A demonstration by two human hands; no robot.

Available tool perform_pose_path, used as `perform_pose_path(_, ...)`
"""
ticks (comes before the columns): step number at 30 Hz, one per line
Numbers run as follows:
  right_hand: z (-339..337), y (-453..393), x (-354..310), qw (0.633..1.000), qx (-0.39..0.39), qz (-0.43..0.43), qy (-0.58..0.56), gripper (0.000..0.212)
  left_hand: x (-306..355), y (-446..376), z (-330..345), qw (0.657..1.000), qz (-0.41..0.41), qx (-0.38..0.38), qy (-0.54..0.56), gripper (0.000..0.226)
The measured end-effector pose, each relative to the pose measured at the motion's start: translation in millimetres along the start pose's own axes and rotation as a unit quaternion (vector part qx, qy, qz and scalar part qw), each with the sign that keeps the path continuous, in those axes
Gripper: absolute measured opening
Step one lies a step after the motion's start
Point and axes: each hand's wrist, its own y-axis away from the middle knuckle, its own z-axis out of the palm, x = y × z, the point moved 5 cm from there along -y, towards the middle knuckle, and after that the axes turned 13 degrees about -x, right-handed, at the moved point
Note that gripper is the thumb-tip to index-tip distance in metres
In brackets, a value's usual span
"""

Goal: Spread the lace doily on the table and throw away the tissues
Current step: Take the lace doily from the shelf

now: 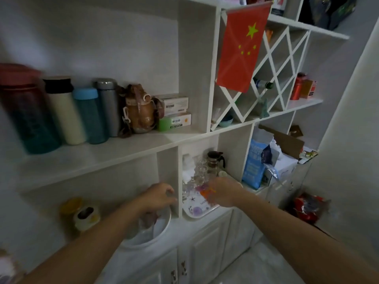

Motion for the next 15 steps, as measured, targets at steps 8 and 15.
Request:
perform_pose_path(8, -16.7, -103.8, 5.0, 0.999, 0.036, 0.016, -0.002, 0.051, -23.4, -90.5, -11.8, 0.996, 0.001, -0.089, 0.023, 0.028)
perform_pose_path(15, 0.2, -187.0, -6.1, 0.997, 0.020, -0.018, 0.067, 0.068, -43.6, -130.5, -7.4, 0.995, -0.040, -0.086, 0.021, 0.017)
